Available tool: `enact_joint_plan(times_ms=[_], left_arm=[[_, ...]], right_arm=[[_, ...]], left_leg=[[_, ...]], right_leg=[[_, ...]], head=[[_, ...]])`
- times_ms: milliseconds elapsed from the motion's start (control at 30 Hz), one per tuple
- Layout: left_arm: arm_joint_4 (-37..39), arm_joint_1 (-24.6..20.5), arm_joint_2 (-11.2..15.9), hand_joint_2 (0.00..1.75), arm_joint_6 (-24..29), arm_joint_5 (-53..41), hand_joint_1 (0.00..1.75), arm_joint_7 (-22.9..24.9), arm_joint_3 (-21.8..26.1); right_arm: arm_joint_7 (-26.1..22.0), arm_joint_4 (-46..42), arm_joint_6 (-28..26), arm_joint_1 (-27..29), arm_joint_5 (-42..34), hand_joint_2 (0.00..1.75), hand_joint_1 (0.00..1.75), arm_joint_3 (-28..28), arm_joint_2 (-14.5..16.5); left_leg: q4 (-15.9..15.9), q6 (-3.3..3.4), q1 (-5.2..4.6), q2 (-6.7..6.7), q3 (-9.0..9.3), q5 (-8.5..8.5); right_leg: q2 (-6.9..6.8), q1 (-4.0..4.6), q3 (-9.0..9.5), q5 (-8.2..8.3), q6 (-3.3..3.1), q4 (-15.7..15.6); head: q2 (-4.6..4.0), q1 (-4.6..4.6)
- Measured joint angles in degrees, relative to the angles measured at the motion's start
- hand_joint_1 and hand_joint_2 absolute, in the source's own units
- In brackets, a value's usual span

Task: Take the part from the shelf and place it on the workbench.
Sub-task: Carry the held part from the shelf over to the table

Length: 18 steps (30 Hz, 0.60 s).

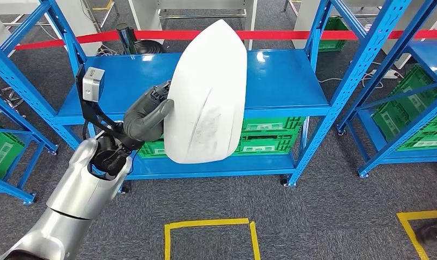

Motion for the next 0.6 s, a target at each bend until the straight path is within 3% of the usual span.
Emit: enact_joint_plan(times_ms=[33, 100, 133, 200, 267, 300, 333, 400, 467, 500, 533, 600], left_arm=[[0.1, -0.1, 0.1, 1.75, 0.0, 0.1, 1.75, -0.1, -0.1], [0.3, -0.2, 0.3, 1.75, -0.1, 0.2, 1.75, -0.3, -0.2], [0.5, -0.2, 0.4, 1.75, -0.1, 0.2, 1.75, -0.4, -0.3], [0.7, -0.2, 0.8, 1.75, 0.0, 0.2, 1.75, -0.7, -0.3], [0.7, -0.2, 1.0, 1.75, 0.1, 0.1, 1.75, -0.9, -0.4], [0.8, -0.1, 1.1, 1.75, 0.1, 0.1, 1.75, -1.1, -0.4], [0.8, 0.0, 1.2, 1.75, 0.2, 0.1, 1.75, -1.2, -0.4], [0.9, 0.1, 1.3, 1.75, 0.3, -0.1, 1.75, -1.4, -0.4], [0.6, 0.0, 1.4, 1.75, 0.5, -0.6, 1.75, -1.8, -0.4], [0.4, -0.1, 1.4, 1.75, 0.6, -0.7, 1.75, -2.1, -0.4], [0.2, -0.3, 1.4, 1.75, 0.7, -0.8, 1.75, -2.2, -0.4], [0.1, -0.5, 1.5, 1.75, 1.0, -0.9, 1.75, -2.5, -0.4]], right_arm=[[0.0, 0.0, 0.1, 0.0, 0.0, 0.0, 0.0, 0.0, 0.0], [0.0, 0.0, 0.1, 0.0, 0.0, 0.0, 0.0, 0.0, 0.0], [0.0, 0.0, 0.2, 0.0, 0.1, 0.0, 0.0, 0.0, 0.0], [-0.1, 0.0, 0.2, 0.0, 0.1, 0.0, 0.0, 0.0, 0.0], [-0.1, 0.0, 0.2, 0.0, 0.2, 0.0, 0.0, 0.0, -0.1], [-0.1, 0.0, 0.2, 0.0, 0.2, 0.0, 0.0, 0.0, -0.1], [-0.1, 0.0, 0.2, 0.0, 0.2, 0.0, 0.0, 0.0, -0.1], [0.0, 0.0, 0.3, 0.0, 0.1, 0.0, 0.0, 0.0, -0.1], [0.1, 0.0, 0.6, 0.0, 0.1, 0.0, 0.0, 0.0, 0.0], [0.1, 0.0, 0.8, 0.0, 0.0, 0.0, 0.0, 0.0, 0.1], [0.1, 0.0, 1.0, 0.0, 0.0, 0.0, 0.0, -0.1, 0.2], [0.1, 0.0, 1.2, 0.0, -0.1, 0.0, 0.0, -0.2, 0.2]], left_leg=[[0.2, -0.32, -0.1, -0.02, -0.2, 0.33], [0.2, -0.91, -0.05, -0.08, -0.39, 0.92], [0.6, -1.25, 0.02, -0.17, -0.78, 0.3], [4.5, -1.94, 0.23, -0.32, -2.25, -4.08], [11.7, -2.4, 0.36, -0.36, -3.84, -9.65], [14.7, -2.45, 0.38, -0.36, -4.02, -10.98], [16.1, -2.36, 0.38, -0.38, -3.39, -11.08], [12.8, -1.65, 0.22, -0.46, 0.95, -9.05], [4.6, -0.47, -0.24, -0.5, 7.32, -8.87], [1.5, -0.06, -0.51, -0.5, 9.34, -9.26], [-0.4, 0.25, -0.75, -0.48, 10.43, -9.74], [-1.7, 0.82, -0.85, -0.45, 10.29, -8.65]], right_leg=[[0.17, 0.11, 0.41, -0.57, -0.63, -0.9], [0.16, 0.05, -0.28, 0.07, -1.73, -0.9], [0.05, 0.02, -0.8, 0.69, -2.16, -1.0], [-0.17, -0.12, -2.22, 2.24, -2.73, -1.3], [-0.2, -0.07, -3.91, 3.82, -2.87, -1.3], [-0.23, -0.01, -4.81, 4.57, -2.89, -1.3], [-0.26, 0.07, -5.73, 5.28, -2.88, -1.3], [-0.25, 0.31, -7.38, 6.67, -2.83, -1.3], [-0.23, 0.39, -8.34, 7.96, -2.62, -1.4], [-0.24, 0.31, -8.44, 8.55, -2.33, -1.6], [-0.28, 0.16, -8.39, 9.16, -1.93, -1.8], [-0.32, -0.03, -8.18, 10.35, -0.99, -2.7]], head=[[0.0, 0.03], [0.0, 0.05], [0.0, -0.01], [0.0, -0.13], [0.0, -0.24], [0.0, -0.25], [0.0, -0.25], [0.0, -0.26], [0.0, -0.21], [0.0, -0.22], [0.0, -0.3], [0.0, -0.5]])
